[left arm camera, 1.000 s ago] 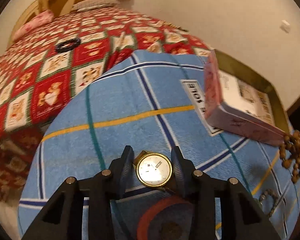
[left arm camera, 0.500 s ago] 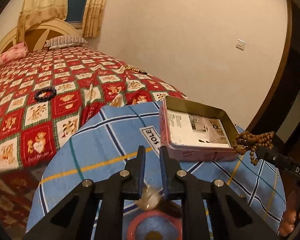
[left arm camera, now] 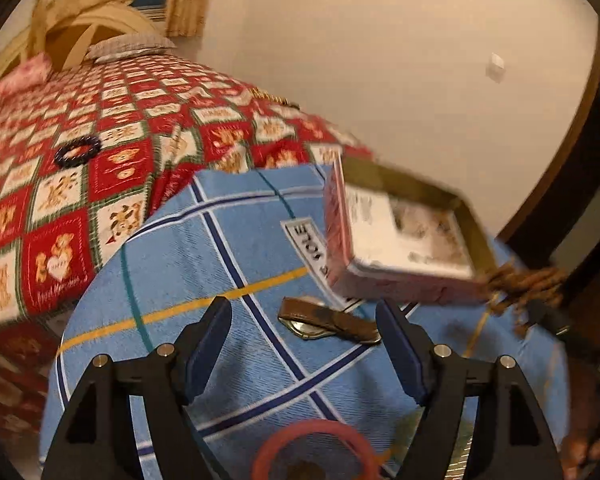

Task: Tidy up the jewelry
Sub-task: 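Grasp the gold watch by its strap with the left tool while the right tool lifts the beads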

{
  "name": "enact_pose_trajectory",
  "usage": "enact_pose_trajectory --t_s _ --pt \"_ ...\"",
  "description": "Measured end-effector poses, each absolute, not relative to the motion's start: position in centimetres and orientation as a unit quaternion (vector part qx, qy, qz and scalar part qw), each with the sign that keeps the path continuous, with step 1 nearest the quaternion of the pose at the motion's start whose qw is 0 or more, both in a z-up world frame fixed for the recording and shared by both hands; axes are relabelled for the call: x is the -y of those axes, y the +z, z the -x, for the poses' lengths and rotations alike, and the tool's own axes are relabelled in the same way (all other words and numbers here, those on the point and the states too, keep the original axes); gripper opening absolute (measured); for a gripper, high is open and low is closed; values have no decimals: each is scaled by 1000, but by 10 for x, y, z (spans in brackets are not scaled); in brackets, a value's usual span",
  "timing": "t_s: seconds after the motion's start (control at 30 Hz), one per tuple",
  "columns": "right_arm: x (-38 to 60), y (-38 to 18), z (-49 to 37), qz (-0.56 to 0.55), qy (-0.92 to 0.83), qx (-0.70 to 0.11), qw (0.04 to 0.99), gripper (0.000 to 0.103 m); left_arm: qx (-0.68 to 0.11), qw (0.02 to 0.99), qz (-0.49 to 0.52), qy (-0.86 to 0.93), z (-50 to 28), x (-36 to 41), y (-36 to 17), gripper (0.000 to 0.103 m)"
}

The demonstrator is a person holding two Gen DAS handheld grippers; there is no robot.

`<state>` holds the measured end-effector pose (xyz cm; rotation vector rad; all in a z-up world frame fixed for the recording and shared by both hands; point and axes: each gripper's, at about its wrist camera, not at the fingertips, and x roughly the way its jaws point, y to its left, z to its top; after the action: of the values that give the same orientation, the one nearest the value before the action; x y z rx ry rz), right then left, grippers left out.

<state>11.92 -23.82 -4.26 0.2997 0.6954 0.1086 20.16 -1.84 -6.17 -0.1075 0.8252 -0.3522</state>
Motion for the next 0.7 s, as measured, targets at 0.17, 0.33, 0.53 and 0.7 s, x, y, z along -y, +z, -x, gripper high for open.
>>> enact_pose_trajectory --t_s 0.17,0.33,0.53,0.7 --pt "243 -44 -117 -143 51 -339 928 25 -474 866 45 -150 -226 47 -93 75" --pt "251 -48 -121 -147 45 -344 926 25 -492 864 21 -106 -238 76 -91 76" --pt "260 -47 -118 -154 41 -347 924 25 -465 872 25 -153 -223 61 -89 40" --pt "260 -49 -118 -153 39 -348 924 25 -410 887 50 -205 -196 37 -72 40"
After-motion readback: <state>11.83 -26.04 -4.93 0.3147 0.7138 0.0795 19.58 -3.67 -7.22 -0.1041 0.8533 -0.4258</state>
